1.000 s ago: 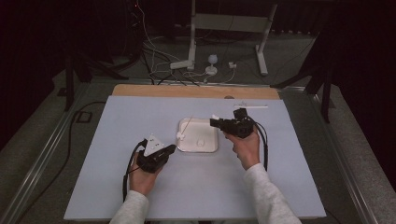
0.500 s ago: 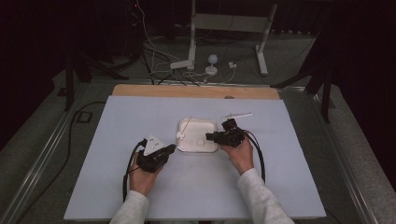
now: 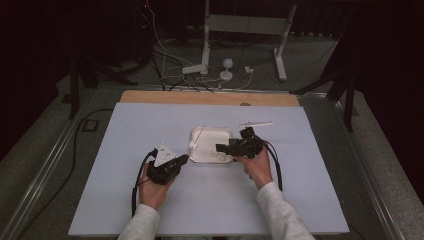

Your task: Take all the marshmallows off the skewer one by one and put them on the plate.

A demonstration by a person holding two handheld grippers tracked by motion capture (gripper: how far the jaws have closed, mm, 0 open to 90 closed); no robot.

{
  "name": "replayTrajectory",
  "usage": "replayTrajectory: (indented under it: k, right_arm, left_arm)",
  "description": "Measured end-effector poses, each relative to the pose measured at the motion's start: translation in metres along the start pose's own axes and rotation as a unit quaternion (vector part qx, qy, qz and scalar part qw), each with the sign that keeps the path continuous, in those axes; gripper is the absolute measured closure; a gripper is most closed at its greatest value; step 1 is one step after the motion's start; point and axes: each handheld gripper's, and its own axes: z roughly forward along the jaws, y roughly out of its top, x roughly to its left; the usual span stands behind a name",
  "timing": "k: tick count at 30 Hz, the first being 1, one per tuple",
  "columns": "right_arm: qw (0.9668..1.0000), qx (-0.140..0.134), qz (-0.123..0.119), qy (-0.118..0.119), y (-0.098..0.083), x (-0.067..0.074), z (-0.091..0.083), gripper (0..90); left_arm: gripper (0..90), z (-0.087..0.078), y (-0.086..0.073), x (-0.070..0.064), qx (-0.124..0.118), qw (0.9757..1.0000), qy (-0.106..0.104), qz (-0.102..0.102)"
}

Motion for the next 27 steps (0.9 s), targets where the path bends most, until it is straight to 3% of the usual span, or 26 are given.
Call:
replayTrajectory:
  k: [12,27]
  right_arm:
    - [0.9980,-0.015,-0.002,0.061,0.006,0.021,0.003,24.4]
    - [0.9951,-0.008,0.000,0.099,0.009,0.038,0.019,20.8]
  left_arm:
    - [90.0,0.000,0.001,-0.001,-0.005,1.0000,-0.003,-0.001]
    - [90.0,-0.001,0.003,-0.004,-0.013,0.9999,-0.009,-0.001]
